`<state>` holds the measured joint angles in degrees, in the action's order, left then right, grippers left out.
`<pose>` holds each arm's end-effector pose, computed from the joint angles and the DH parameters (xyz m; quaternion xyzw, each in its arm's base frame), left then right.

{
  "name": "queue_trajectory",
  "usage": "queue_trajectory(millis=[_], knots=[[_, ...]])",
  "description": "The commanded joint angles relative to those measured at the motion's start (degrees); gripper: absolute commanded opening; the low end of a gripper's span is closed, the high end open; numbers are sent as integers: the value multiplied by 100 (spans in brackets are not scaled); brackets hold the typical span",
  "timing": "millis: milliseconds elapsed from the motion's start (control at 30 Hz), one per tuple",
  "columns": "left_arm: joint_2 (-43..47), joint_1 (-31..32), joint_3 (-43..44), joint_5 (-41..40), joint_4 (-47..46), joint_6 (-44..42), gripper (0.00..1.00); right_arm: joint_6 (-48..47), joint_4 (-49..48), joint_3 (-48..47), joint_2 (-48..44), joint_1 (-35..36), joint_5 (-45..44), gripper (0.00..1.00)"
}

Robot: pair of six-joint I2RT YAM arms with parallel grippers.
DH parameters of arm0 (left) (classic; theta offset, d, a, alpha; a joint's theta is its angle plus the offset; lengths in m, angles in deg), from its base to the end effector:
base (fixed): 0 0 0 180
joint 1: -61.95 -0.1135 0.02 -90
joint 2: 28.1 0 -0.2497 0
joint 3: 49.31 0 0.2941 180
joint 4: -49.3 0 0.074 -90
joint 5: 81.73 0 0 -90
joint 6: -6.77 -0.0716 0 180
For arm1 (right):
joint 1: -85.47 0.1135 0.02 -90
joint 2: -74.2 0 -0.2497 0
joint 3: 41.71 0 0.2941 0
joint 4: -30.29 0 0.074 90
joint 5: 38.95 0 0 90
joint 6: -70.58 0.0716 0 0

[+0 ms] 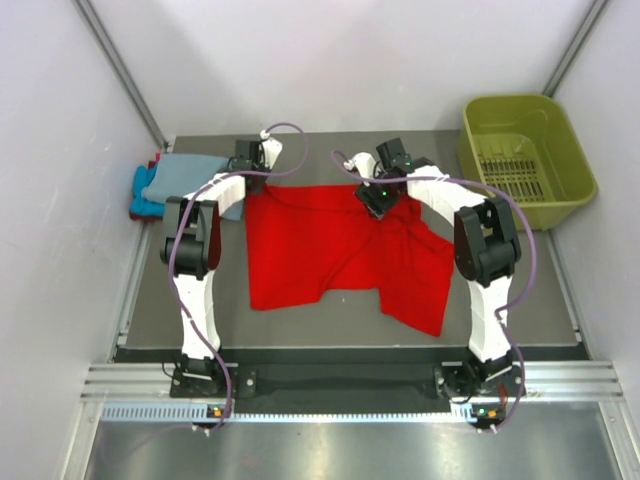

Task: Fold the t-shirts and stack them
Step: Flatten the tshirt out

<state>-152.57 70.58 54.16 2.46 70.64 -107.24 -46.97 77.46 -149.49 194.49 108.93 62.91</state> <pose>0.5382 -0.0743 0.1161 0.2371 0.8825 0.0999 0.3937 0.4581 0.2149 0.1410 -0.4378 0.8548 0.0904 0.2635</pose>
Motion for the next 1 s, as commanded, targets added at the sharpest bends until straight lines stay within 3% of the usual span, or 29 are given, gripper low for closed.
queue_trajectory(millis=[0,267,400,967], knots=[[80,17,-38,88,-42,46,0,-93,-138,-296,-6,-35,-219,56],[107,17,-91,106,-42,63,0,-75,-288,-76,12,-87,-597,54],[98,17,-73,97,-51,81,0,-75,-323,-32,38,-131,-685,46],[107,17,-82,71,-42,98,0,-84,-270,56,126,-193,-729,41]])
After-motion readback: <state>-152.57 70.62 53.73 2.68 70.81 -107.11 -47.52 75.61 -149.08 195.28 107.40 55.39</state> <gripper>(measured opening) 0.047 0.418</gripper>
